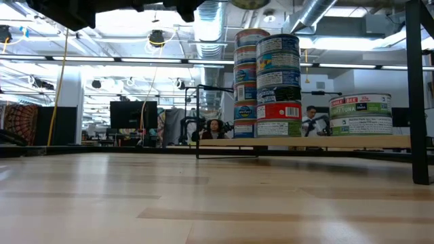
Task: Stack canned seafood by type on shelf
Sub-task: Stack the green tuna can on top of the green tuna can on the shelf
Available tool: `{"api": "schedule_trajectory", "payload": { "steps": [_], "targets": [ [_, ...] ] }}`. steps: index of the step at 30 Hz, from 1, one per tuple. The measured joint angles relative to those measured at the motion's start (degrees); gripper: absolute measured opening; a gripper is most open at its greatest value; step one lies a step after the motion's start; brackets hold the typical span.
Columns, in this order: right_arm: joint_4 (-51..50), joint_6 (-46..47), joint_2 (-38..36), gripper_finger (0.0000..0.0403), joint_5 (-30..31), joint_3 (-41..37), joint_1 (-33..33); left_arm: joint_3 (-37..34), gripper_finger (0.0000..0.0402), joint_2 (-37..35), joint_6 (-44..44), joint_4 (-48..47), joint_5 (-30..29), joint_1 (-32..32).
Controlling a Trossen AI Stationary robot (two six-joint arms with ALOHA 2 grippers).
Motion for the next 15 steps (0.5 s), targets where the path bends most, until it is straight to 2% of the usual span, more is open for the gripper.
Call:
{"api": "schedule_trajectory", "payload": {
  "steps": [6, 10, 12, 15],
  "targets": [
    [-0.6, 1.7, 0.4, 0.0173, -4.1, 0.0, -1.8, 0.0, 0.0133, 0.0, -0.1, -1.0, -0.4, 0.0],
    [-1.1, 2.0, 0.7, 0.0164, -5.3, 0.0, -2.1, 0.0, 0.0139, 0.0, -1.4, -1.6, -1.8, 0.1],
    [-1.4, 2.4, 0.7, 0.0164, -5.4, 0.0, -2.2, 0.0, 0.0169, 0.0, -2.4, -1.9, -3.8, 0.0],
    [-2.6, 3.8, 0.9, 0.0164, -5.4, -0.1, -2.5, 0.0, 0.0237, 0.0, -1.4, -1.8, -5.9, 0.1]
  ]
}}
